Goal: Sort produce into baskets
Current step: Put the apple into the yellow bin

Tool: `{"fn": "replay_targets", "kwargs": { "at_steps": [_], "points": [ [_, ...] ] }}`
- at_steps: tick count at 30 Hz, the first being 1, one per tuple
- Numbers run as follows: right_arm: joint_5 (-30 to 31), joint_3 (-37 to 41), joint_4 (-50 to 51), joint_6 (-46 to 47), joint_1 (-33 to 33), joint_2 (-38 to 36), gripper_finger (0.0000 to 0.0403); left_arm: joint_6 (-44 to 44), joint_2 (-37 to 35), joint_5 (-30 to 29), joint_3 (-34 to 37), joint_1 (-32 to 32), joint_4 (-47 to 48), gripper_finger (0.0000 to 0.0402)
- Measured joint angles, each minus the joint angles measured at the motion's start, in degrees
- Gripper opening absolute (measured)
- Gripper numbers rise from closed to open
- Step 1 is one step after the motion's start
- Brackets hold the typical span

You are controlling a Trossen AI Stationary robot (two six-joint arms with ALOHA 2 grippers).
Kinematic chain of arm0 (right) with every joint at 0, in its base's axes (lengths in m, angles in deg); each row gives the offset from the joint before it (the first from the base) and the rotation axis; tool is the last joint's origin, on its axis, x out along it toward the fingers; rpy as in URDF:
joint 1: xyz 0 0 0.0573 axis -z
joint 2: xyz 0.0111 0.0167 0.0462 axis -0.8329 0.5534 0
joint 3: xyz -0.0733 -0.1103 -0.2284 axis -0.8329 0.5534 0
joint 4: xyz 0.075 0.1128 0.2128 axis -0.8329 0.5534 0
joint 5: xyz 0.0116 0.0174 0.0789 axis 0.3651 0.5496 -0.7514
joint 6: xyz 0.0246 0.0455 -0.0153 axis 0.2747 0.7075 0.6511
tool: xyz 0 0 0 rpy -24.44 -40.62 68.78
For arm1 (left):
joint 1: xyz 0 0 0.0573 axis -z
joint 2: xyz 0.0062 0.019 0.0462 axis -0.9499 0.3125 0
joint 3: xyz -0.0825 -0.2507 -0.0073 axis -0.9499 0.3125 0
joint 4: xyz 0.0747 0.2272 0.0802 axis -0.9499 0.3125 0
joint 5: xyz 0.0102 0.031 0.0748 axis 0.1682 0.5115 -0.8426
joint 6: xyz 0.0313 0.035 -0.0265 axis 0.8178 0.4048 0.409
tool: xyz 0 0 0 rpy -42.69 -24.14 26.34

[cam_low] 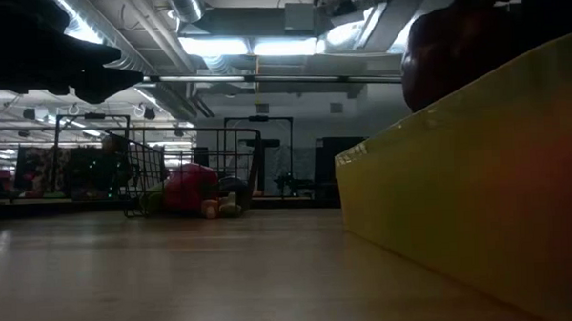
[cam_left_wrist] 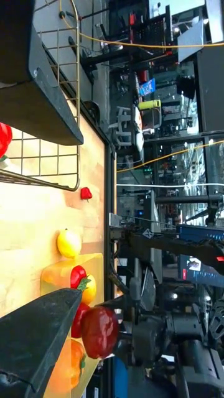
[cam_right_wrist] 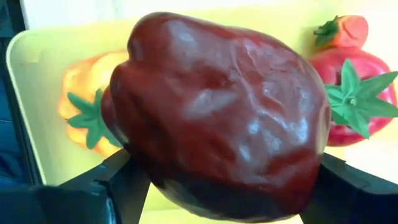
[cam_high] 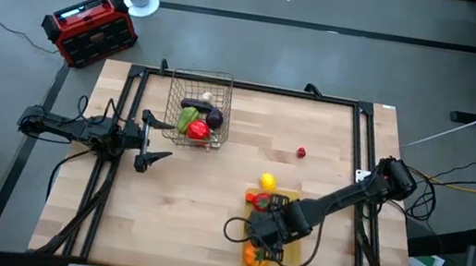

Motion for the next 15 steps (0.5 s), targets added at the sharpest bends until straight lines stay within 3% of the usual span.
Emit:
{"fn": "replay_targets", "kwargs": {
  "at_steps": [5, 12, 15],
  "points": [
    [0.44, 0.00, -0.07, 0.05, 0.48, 0.00, 0.0321, 0.00, 0.00, 0.00, 0.00, 0.02, -0.01, 0.0392],
    [-0.63, 0.00, -0.09, 0.16, 1.10, 0.00, 0.0388, 0.00, 0.00, 0.00, 0.00, 0.00, -0.01, 0.0392],
    [-1.03, 0.00, 0.08, 0.14, 1.10, 0.00, 0.0391, 0.00, 0.00, 0.00, 0.00, -0.01, -0.01, 0.0392]
  ]
}}
